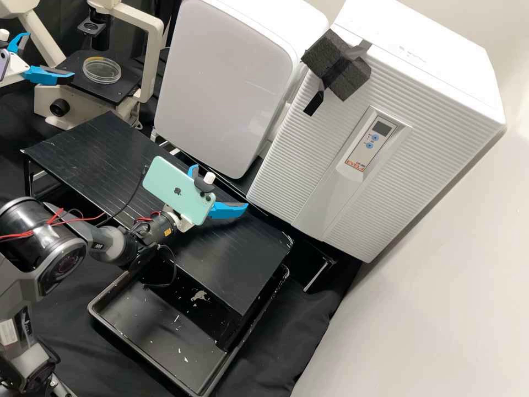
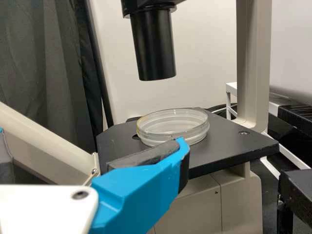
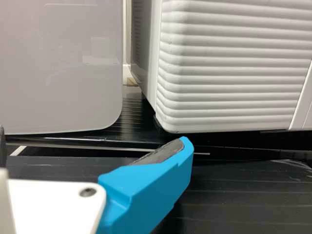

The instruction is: Place the petri dish on the bench

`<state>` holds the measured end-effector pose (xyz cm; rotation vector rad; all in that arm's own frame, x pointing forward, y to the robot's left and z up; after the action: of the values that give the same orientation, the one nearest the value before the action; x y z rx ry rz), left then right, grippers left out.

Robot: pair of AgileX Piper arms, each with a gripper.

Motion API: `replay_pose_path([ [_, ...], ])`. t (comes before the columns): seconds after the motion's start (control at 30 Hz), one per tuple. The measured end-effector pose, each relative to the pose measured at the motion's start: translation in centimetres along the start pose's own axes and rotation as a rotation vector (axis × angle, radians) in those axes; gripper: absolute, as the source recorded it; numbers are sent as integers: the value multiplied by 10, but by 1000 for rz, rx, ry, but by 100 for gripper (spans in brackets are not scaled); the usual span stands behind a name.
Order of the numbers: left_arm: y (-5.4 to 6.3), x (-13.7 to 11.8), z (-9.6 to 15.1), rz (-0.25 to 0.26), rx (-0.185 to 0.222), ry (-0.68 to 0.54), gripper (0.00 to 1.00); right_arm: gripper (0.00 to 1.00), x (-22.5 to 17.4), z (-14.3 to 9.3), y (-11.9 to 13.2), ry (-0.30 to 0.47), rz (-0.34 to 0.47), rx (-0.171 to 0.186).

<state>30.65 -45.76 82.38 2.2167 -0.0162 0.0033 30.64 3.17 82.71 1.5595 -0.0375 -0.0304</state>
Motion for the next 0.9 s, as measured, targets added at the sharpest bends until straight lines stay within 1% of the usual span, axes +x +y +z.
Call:
replay_pose_path([
  [0.4, 0, 0, 1, 0, 5, -15, 100, 100, 0, 0, 0, 0, 0, 0],
  [0.5, 7, 7, 5, 17, 8, -49, 100, 100, 0, 0, 0, 0, 0, 0],
  [0.6, 18, 18, 9, 53, -15, -74, 100, 100, 0, 0, 0, 0, 0, 0],
  [0.7, 24, 26, 12, 69, -43, -98, 100, 100, 0, 0, 0, 0, 0, 0],
  [0.77, 26, 32, 14, 61, -71, -114, 100, 100, 0, 0, 0, 0, 0, 0],
  [0.83, 24, 38, 17, 33, -101, -143, 100, 100, 0, 0, 0, 0, 0, 0],
  [0.9, 21, 43, 18, 17, -116, -159, 100, 100, 0, 0, 0, 0, 0, 0],
])
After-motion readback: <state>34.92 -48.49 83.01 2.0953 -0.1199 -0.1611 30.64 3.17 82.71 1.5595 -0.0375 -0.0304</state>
